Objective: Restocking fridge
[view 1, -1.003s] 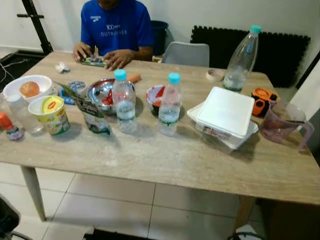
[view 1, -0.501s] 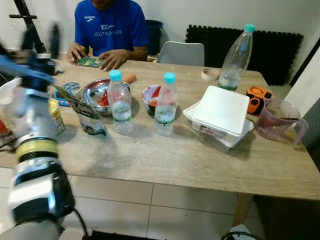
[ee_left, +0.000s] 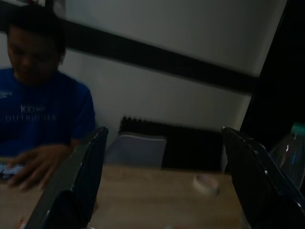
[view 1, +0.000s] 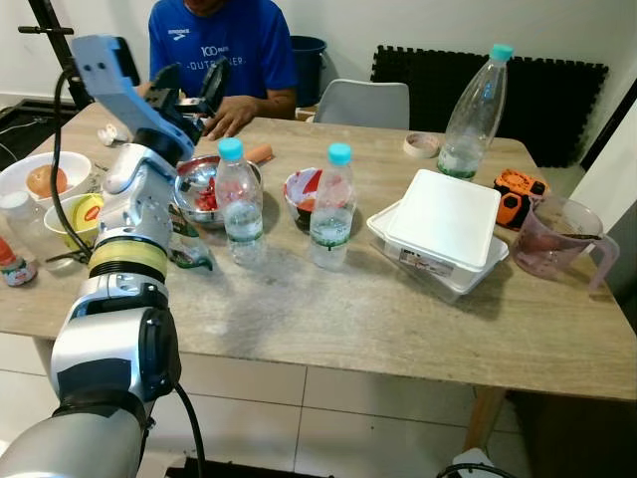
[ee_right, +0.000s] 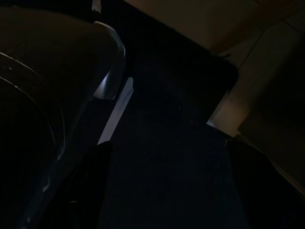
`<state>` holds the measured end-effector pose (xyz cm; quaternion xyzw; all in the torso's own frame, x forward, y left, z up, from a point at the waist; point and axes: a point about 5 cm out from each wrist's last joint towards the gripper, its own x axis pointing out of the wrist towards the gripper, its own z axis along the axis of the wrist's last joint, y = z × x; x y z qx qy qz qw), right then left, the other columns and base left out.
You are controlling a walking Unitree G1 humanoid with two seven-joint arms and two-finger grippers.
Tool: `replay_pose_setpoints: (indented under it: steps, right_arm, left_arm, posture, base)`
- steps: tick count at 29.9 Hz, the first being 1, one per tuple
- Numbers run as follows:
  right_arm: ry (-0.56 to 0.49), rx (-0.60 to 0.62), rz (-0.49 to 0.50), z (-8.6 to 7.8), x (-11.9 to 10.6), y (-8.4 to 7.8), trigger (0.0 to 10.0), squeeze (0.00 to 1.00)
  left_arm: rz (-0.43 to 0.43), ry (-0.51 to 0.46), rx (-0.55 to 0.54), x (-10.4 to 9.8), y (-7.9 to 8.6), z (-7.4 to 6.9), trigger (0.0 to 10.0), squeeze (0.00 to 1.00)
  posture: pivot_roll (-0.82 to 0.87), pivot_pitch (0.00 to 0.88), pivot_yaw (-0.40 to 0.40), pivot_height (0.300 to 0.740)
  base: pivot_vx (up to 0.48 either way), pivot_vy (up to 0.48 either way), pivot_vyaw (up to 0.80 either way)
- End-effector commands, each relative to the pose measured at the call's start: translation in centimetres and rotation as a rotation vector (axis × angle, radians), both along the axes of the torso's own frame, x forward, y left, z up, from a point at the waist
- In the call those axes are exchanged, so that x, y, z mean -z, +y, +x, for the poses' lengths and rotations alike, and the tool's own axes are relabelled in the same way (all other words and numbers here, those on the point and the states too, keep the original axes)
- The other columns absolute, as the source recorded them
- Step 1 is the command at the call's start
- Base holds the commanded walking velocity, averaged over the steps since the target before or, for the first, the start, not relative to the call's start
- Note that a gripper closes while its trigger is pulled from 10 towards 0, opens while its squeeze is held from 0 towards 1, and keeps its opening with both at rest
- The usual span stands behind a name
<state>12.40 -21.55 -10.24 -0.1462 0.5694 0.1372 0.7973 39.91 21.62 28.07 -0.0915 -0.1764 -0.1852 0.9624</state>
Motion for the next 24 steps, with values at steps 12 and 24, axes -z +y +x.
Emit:
replay_pose_setpoints:
  steps: [12, 24]
  right_arm:
    - [0.02, 0.004, -0.021, -0.5, 0.1, -0.2, 10.0, 0.0]
    - [0.027, 0.0, -0.041, -0.6, 0.1, -0.7, 10.0, 0.0]
  left_arm:
    - [0.339, 0.167, -0.029, 3.0, -1.2, -0.1, 10.0, 0.0]
    - [0.31, 0.24, -0.044, 4.1, -0.8, -0.7, 10.0, 0.0]
  posture:
    - [-0.05, 0.0, -0.028, 0.74]
    - [-0.05, 0.0, -0.029, 0.74]
  base:
    - [0.0, 0.0, 0.0]
    - [0.0, 0.0, 0.0]
